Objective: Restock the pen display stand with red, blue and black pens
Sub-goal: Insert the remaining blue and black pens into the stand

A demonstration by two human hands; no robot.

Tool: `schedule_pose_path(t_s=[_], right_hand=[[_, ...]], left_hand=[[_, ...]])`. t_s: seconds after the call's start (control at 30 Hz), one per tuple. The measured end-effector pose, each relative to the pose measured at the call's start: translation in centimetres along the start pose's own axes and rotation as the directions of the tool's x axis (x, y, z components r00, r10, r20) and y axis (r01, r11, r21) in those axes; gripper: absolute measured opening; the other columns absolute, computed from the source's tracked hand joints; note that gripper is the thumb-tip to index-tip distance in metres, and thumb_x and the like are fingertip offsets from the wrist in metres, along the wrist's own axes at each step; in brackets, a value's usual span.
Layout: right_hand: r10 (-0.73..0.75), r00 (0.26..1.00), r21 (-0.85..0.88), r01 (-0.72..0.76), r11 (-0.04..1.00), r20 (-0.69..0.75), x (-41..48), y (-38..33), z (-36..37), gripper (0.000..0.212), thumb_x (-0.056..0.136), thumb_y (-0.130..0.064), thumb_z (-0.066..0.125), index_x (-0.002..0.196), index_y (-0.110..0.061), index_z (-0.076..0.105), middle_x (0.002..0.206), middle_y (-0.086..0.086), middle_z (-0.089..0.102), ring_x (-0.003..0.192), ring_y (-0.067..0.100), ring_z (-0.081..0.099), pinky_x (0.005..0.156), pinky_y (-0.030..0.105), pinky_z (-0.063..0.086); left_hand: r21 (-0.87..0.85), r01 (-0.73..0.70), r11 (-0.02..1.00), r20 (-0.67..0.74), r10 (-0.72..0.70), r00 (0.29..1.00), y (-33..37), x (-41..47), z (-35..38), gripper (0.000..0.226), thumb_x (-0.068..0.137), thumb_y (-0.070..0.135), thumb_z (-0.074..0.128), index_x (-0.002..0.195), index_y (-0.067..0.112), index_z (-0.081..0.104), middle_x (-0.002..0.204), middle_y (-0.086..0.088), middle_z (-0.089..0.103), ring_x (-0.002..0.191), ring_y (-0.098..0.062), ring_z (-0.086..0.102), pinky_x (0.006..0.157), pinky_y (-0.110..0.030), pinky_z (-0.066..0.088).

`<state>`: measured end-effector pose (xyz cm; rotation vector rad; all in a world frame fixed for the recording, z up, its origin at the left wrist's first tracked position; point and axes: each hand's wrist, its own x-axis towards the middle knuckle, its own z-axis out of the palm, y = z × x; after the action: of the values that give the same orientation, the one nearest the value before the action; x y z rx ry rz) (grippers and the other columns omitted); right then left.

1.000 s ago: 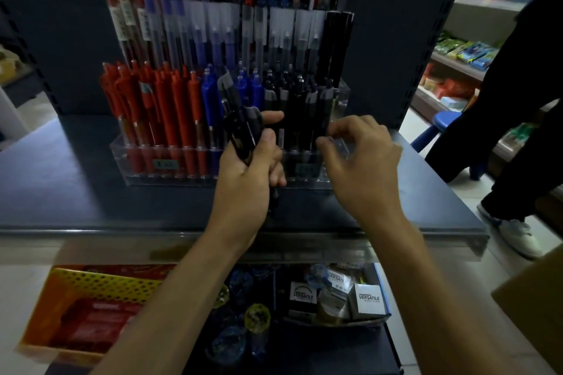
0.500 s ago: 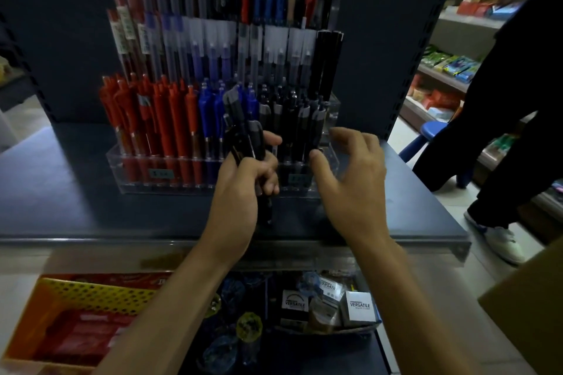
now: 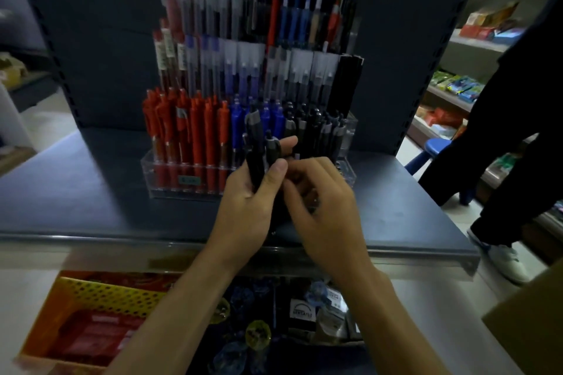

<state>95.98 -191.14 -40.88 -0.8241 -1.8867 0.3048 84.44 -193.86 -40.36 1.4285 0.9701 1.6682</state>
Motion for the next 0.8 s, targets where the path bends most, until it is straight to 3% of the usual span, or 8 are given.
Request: schedule_pose_path(t_s=[0.2,0.37,0.53,0.67,0.73,0.8], right_hand=[[0.038,0.999,0.093,-0.039,0.995,0.007,-0.2,-1.5,1.7,0.014,0.097,-0.015,0.056,0.109,-0.017,0.063,0.087,-0.006,0.063,0.075,0.01,0.059,0.063,0.018,0.048],[0.061,0.998,0.164,-0.058,0.985,-0.011,-0.3,-2.2,2.9,0.019,0.097,-0.009,0.054,0.114,-0.014,0.062,0.093,-0.004,0.065,0.081,0.013,0.063,0.068,0.026,0.053],[0.073,0.997,0.171,-0.071,0.983,-0.005,0.2,-2.7,3.2,0.016,0.097,-0.01,0.054,0.109,-0.017,0.062,0.091,-0.006,0.065,0.078,0.01,0.063,0.066,0.021,0.053],[0.08,0.997,0.193,-0.074,0.978,-0.023,0.6,-3.0,3.1,0.013,0.096,-0.013,0.056,0.105,-0.021,0.061,0.088,-0.004,0.065,0.077,0.011,0.062,0.065,0.023,0.052],[0.099,0.994,0.196,-0.09,0.977,-0.037,0.8,-2.9,3.1,0.011,0.095,-0.014,0.057,0.104,-0.02,0.061,0.085,-0.003,0.064,0.074,0.013,0.061,0.062,0.023,0.051],[0.122,0.99,0.206,-0.106,0.973,-0.067,0.9,-2.8,2.9,0.01,0.094,-0.014,0.059,0.101,-0.021,0.061,0.082,-0.004,0.064,0.072,0.013,0.061,0.06,0.02,0.049]], left_hand=[[-0.034,0.023,0.999,0.058,-0.021,0.998,0.5,-0.2,-1.5,0.038,0.099,0.025,0.042,0.136,0.025,0.051,0.13,0.013,0.061,0.122,-0.001,0.054,0.1,-0.017,0.044],[-0.048,0.047,0.998,0.084,-0.043,0.996,1.0,-0.3,-2.4,0.038,0.099,0.026,0.043,0.136,0.032,0.05,0.13,0.011,0.061,0.122,0.001,0.053,0.096,-0.011,0.043],[-0.063,0.06,0.996,0.051,-0.057,0.997,1.1,-0.2,-2.9,0.031,0.099,0.027,0.043,0.125,0.04,0.053,0.127,0.01,0.063,0.117,0.005,0.055,0.089,-0.009,0.044],[-0.081,0.027,0.996,-0.011,-0.028,1.0,0.9,0.0,-2.8,0.026,0.099,0.025,0.044,0.118,0.038,0.056,0.116,0.015,0.066,0.111,0.007,0.058,0.085,-0.008,0.045],[-0.062,-0.004,0.998,-0.044,0.002,0.999,0.9,0.1,-2.8,0.031,0.099,0.025,0.043,0.127,0.033,0.055,0.118,0.019,0.064,0.115,0.007,0.056,0.089,-0.008,0.044],[-0.023,-0.027,0.999,-0.072,0.026,0.997,0.8,0.2,-2.8,0.033,0.1,0.027,0.04,0.129,0.026,0.056,0.118,0.011,0.066,0.113,0.001,0.06,0.092,-0.014,0.047]])
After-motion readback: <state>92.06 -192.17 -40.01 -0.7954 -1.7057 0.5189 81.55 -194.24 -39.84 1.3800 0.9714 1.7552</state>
